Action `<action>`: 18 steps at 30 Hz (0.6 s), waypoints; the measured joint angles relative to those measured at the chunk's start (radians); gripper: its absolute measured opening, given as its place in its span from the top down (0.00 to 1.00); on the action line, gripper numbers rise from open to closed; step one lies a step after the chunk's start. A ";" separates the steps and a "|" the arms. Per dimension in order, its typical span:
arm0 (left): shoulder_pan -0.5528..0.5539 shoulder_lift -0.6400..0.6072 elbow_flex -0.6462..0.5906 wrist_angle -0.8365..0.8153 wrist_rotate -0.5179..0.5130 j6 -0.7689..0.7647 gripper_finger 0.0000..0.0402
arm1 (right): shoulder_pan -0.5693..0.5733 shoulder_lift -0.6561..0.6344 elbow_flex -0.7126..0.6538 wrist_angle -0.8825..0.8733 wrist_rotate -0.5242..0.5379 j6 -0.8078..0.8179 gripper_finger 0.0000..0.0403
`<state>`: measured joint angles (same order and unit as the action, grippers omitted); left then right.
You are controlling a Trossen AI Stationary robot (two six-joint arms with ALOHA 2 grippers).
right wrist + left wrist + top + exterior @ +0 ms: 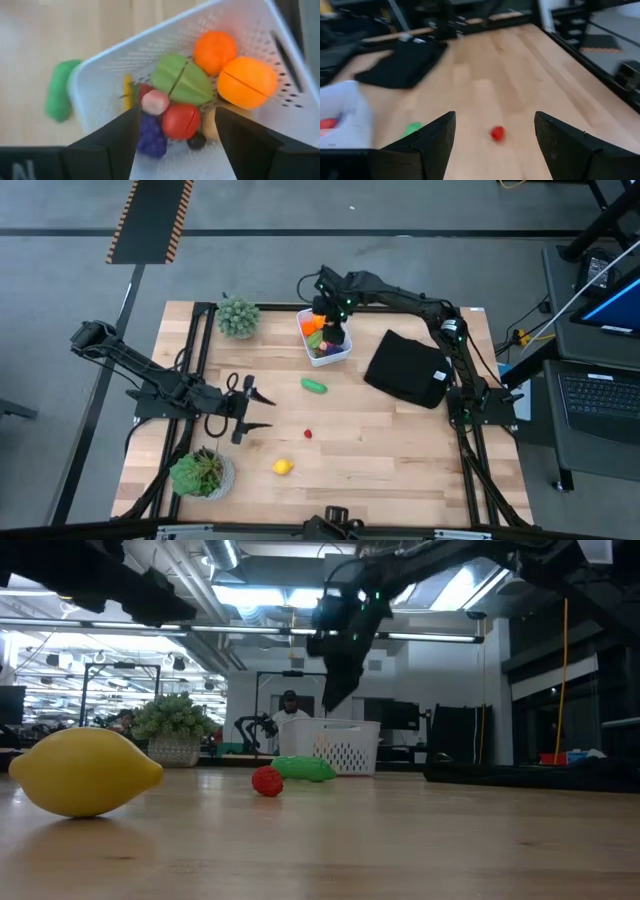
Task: Pick and placing Produce into tupperware
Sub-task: Put the lemon into the basket
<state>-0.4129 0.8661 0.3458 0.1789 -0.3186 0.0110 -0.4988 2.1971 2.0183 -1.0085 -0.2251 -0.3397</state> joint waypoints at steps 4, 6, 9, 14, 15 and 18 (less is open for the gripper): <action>0.000 0.000 0.000 0.045 -0.071 0.001 0.35 | 0.007 -0.005 0.135 -0.141 -0.005 -0.054 0.36; 0.000 0.000 0.000 0.067 -0.073 -0.001 0.35 | 0.014 -0.016 0.157 -0.146 -0.011 -0.057 0.36; 0.000 0.000 0.000 0.084 -0.073 -0.004 0.35 | 0.035 -0.062 0.131 -0.120 -0.039 -0.062 0.36; 0.000 0.000 0.000 0.085 -0.070 -0.048 0.35 | 0.083 -0.199 -0.056 0.026 -0.076 -0.037 0.36; 0.000 0.000 0.000 0.085 -0.064 -0.055 0.35 | 0.093 -0.236 -0.121 0.083 -0.076 -0.026 0.36; -0.003 0.000 0.000 0.085 -0.051 -0.061 0.35 | 0.133 -0.361 -0.368 0.327 -0.081 0.030 0.36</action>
<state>-0.4158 0.8661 0.3462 0.2638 -0.3695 -0.0500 -0.3656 1.8366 1.6500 -0.6812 -0.3056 -0.3097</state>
